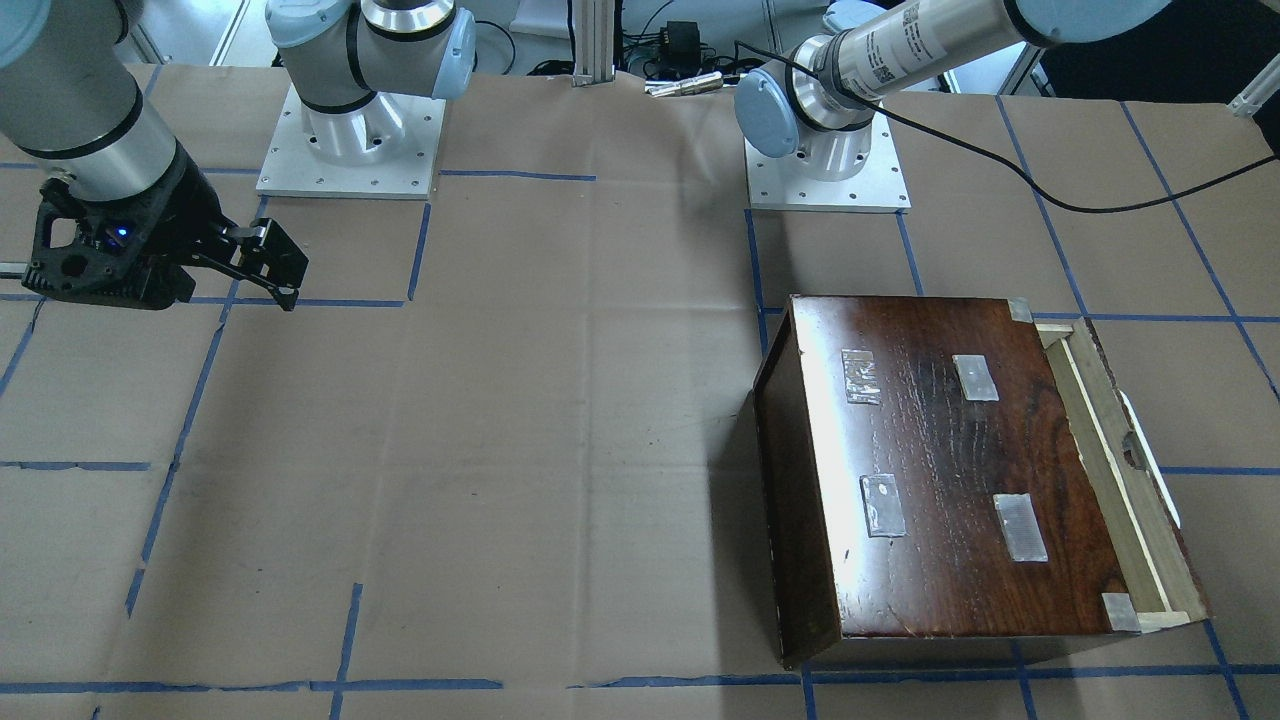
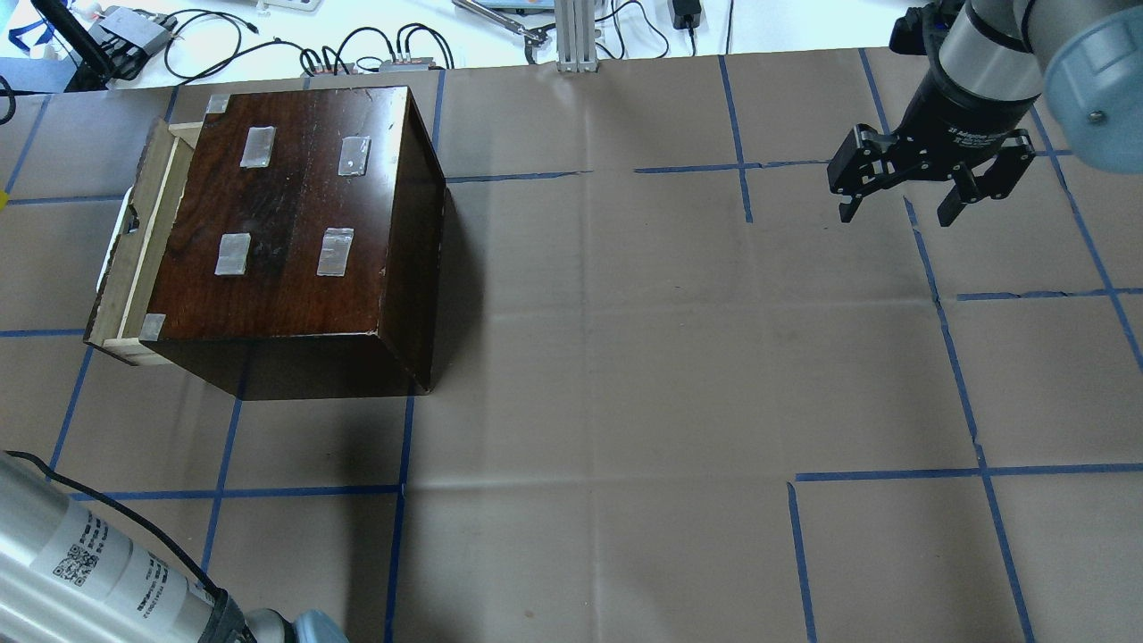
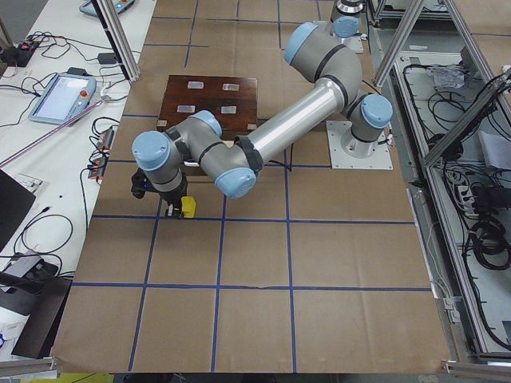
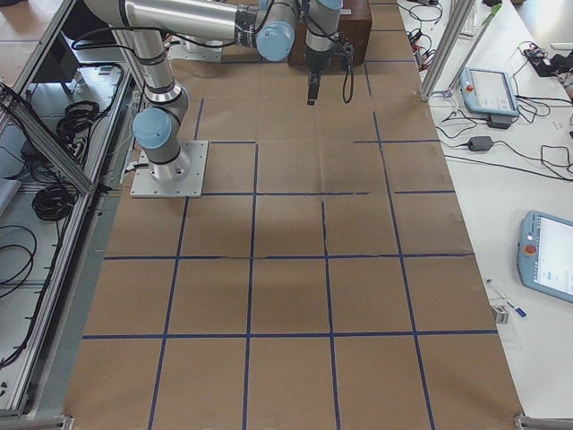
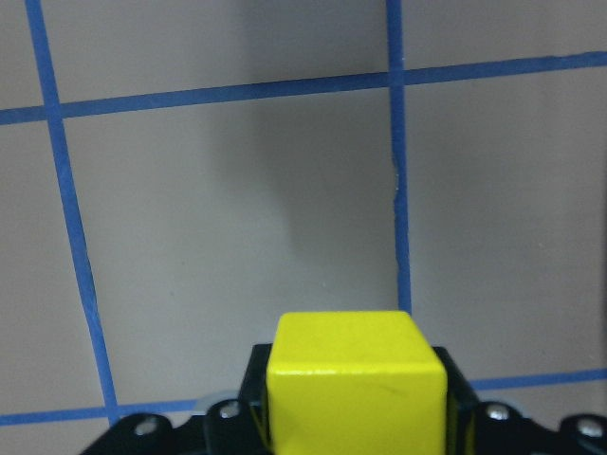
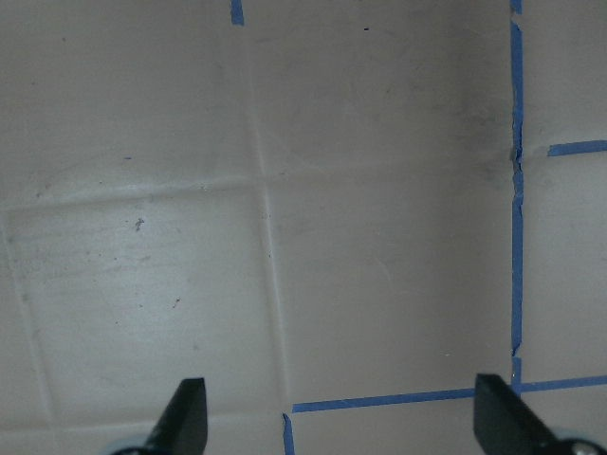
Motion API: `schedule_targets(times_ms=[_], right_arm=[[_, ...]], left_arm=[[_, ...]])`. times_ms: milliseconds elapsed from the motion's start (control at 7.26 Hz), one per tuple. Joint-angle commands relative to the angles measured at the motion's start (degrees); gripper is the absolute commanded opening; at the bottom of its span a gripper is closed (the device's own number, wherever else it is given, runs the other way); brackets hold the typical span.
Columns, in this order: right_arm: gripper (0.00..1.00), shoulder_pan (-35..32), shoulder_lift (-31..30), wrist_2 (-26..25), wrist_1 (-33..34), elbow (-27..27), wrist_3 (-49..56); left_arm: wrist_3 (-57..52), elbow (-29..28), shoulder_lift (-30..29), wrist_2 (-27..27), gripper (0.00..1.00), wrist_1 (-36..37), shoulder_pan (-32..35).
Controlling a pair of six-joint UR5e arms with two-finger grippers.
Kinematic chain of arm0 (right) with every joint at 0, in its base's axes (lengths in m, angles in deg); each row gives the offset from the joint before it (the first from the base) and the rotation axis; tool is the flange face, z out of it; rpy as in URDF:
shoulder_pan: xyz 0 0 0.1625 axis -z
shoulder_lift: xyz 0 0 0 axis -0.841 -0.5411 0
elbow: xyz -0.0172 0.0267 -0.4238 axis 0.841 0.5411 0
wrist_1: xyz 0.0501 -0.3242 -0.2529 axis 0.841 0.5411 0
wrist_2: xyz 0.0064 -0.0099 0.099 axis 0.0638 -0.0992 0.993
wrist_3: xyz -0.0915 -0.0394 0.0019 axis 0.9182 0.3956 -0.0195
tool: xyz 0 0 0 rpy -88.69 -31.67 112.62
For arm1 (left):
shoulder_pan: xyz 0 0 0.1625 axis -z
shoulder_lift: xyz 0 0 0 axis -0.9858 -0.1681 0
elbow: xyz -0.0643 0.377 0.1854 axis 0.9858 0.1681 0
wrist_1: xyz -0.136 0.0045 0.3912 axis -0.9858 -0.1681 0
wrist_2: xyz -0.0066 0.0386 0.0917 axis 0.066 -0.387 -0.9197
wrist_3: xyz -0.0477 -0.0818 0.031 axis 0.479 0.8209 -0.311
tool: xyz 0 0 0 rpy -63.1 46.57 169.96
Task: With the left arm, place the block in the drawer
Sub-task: 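Lift the yellow cube and carry it over the open drawer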
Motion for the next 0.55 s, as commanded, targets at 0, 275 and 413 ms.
schedule_targets(times_ms=[0,275,413], right_arm=[[1.00,0.0,0.0,0.0,0.0,-0.1,0.0],[1.00,0.0,0.0,0.0,0.0,-0.1,0.0],[1.00,0.0,0.0,0.0,0.0,-0.1,0.0]], left_arm=[[3.4,9.3,8.0,0.0,0.22,0.1,0.7],[8.5,15.9,12.7,0.5,0.22,0.2,3.8],[12.4,17.8,14.3,0.6,0.22,0.2,6.5]])
